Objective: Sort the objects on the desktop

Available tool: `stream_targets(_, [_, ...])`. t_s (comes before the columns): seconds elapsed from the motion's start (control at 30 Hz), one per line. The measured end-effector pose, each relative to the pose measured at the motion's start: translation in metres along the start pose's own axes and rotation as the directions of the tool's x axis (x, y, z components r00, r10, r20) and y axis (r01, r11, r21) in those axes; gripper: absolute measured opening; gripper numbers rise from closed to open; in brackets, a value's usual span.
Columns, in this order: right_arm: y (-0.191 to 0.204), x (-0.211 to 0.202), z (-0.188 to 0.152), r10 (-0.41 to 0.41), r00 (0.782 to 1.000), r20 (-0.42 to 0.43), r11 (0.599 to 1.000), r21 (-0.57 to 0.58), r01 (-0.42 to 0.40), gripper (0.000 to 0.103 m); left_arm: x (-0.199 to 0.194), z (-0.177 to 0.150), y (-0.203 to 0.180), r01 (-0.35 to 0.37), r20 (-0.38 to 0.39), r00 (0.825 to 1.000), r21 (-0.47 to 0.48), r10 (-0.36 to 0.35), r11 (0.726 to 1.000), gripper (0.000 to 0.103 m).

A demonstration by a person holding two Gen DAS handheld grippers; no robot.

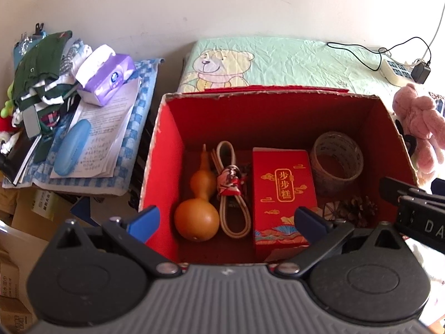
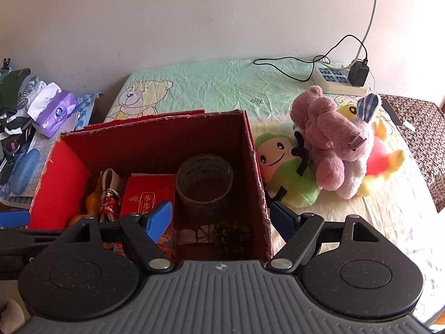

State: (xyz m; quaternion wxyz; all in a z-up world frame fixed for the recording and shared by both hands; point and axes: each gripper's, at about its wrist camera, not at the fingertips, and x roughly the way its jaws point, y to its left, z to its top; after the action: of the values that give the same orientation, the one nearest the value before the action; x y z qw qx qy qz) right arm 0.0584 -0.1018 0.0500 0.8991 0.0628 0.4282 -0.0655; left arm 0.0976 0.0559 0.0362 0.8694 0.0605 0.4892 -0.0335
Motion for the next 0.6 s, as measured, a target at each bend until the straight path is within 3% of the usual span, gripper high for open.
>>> stream_targets(0.6, [0.010, 0.018, -0.002, 0.000, 0.999, -0.052, 1.000, 0.002, 0.000, 0.080, 0.022, 0.005, 0.011, -0.008, -0.036, 0.999, -0.011, 0.007, 1.000, 0.103])
